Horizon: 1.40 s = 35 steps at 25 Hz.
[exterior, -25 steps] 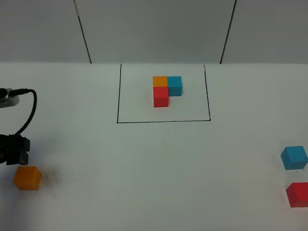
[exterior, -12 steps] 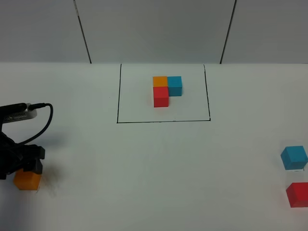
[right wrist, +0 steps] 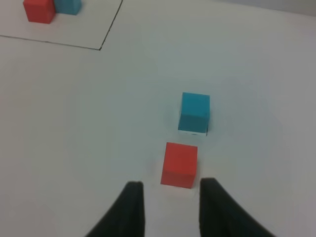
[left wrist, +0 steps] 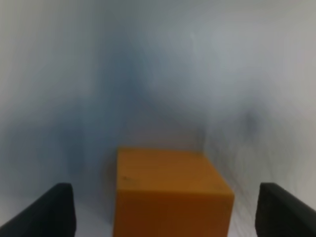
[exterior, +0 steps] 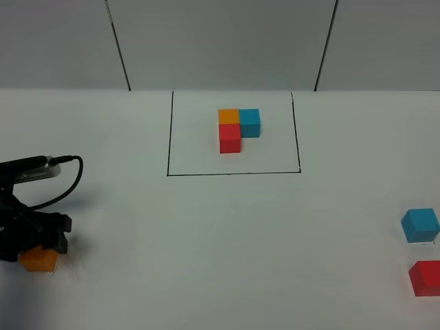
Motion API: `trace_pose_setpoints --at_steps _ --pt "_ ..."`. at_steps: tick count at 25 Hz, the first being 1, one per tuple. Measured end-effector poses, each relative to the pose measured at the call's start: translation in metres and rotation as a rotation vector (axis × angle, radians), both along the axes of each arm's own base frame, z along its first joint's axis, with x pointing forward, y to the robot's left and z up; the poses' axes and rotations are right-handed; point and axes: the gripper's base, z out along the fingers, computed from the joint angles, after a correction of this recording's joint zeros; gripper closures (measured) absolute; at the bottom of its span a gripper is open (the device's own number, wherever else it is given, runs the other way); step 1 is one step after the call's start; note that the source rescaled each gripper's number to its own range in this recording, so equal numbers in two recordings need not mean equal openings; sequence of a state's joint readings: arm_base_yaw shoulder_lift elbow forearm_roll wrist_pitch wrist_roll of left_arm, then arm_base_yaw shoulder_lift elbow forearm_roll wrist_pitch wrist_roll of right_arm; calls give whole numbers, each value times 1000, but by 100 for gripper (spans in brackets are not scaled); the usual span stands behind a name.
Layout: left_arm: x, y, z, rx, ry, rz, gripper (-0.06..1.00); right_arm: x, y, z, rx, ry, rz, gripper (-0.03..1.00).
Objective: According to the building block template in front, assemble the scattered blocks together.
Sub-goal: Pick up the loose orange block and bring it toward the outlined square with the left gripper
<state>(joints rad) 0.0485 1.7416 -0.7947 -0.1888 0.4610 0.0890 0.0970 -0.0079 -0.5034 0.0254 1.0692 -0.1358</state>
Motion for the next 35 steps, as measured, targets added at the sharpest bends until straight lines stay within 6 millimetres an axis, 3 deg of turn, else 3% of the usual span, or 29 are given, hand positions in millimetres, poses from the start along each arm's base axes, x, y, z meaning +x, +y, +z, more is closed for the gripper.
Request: trace_pose_setpoints --at_steps 3,6,8,10,13,16,18,22,27,30,35 --pt "0 0 -1 0 3 0 38 0 0 0 0 0 0 97" --pt "0 0 -1 0 1 0 52 0 0 0 0 0 0 97" --pt "0 0 -1 0 3 0 70 0 0 0 0 0 0 97" --pt "0 0 -1 -1 9 -2 94 0 0 0 0 0 0 97" --pt "-2 -1 0 9 31 -75 94 0 0 0 0 0 0 97" --pt "0 -12 9 31 78 -356 94 0 0 0 0 0 0 97" --pt "7 -29 19 31 80 -525 94 0 0 0 0 0 0 97" --pt "32 -83 59 43 -54 -863 94 0 0 0 0 0 0 97" --pt "56 -150 104 95 -181 -1123 94 0 0 0 0 0 0 97" --pt "64 -185 107 186 -140 -1309 94 0 0 0 0 0 0 97" --pt "80 -237 93 245 -119 -1456 94 0 0 0 0 0 0 97"
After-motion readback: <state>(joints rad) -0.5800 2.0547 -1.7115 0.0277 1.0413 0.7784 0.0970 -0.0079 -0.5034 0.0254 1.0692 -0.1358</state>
